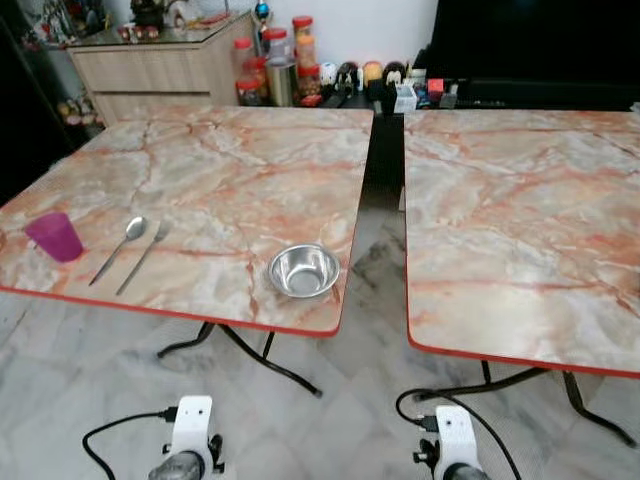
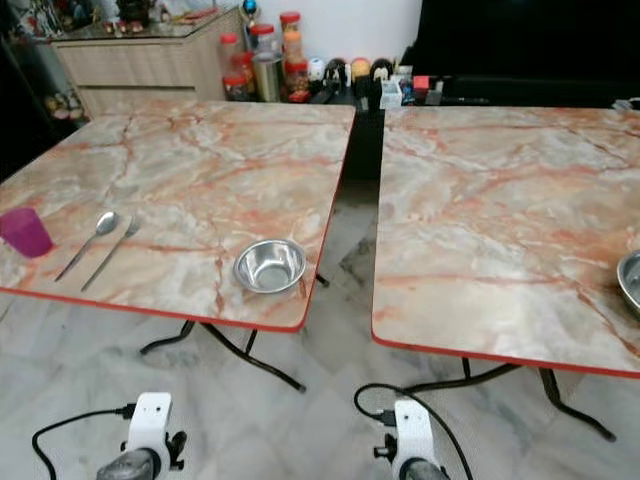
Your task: Setting the table
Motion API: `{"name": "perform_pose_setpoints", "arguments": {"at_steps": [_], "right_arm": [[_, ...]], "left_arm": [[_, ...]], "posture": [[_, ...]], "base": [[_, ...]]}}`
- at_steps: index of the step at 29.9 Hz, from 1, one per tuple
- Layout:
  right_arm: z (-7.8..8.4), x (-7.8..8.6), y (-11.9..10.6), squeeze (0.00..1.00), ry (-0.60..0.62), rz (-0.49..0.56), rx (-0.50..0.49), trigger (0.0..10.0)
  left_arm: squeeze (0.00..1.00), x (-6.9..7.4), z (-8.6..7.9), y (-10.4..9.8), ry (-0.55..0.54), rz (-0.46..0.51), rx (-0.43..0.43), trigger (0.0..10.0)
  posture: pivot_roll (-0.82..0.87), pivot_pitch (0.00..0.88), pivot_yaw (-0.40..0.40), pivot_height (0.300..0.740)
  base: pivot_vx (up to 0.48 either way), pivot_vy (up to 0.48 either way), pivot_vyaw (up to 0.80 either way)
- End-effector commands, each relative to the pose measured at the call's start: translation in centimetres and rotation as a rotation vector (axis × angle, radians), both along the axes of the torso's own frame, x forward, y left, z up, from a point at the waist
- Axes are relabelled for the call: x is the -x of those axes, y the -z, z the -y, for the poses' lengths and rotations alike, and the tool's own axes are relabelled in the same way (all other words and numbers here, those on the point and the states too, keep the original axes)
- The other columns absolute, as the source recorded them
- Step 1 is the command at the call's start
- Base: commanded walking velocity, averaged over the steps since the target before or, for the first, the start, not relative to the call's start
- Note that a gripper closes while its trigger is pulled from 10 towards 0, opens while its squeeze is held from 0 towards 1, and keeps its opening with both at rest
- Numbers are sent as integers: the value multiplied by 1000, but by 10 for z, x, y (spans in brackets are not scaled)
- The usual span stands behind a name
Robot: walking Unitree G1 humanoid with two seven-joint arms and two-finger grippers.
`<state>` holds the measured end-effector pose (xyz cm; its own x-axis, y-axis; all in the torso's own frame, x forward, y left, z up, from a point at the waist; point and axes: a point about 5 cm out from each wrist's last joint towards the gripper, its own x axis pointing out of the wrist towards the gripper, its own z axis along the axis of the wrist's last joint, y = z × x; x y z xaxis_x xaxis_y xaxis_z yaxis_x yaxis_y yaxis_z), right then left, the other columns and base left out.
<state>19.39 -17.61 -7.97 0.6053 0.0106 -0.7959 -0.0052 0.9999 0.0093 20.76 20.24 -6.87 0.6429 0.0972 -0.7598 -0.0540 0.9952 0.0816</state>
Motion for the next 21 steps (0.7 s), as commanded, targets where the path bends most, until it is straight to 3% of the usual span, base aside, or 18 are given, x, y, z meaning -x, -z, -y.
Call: {"name": "perform_pose_setpoints", "arguments": {"at_steps": [1,5,6,13,16,17,18,19,21], "right_arm": [[-6,-3,-1,0,-6,6,-10,10000],[-6,-2,0,0,-5,1,-7,10000],[-5,-1,0,0,-5,-2,-3,10000],[-6,1,1,0,-14,-10,1,10000],[-8,0,1,0,-19,-8,-1,10000],[-9,-2,0,0,-25,-6,0,10000],[-9,-2,0,0,-26,-4,-1,10000],[-9,-2,0,0,-26,-4,-1,10000],[-9,-4,-1,0,-30,-1,1,10000]], "left_arm": [[0,0,-12,-3,-34,21,-30,10000],[0,-3,-32,-10,-124,83,-101,10000],[0,-5,-50,-19,-208,145,-179,10000],[0,-4,-111,-57,-539,340,-459,10000],[0,-10,-132,-82,-643,452,-576,10000],[0,-18,-144,-105,-686,542,-674,10000],[0,-22,-148,-116,-690,578,-740,10000],[0,-22,-148,-116,-690,578,-740,10000],[0,-35,-154,-147,-714,714,-848,10000]], "posture": [[10,0,14,740],[15,0,14,740],[24,0,11,740],[42,0,5,740],[50,0,-3,740],[50,0,-7,740],[50,0,-7,740],[50,0,-7,740],[52,0,-9,740]], "base": [[0,0,0],[0,0,0],[0,0,0],[0,0,0],[0,0,0],[0,0,0],[0,0,0],[0,0,0],[0,0,0]]}}
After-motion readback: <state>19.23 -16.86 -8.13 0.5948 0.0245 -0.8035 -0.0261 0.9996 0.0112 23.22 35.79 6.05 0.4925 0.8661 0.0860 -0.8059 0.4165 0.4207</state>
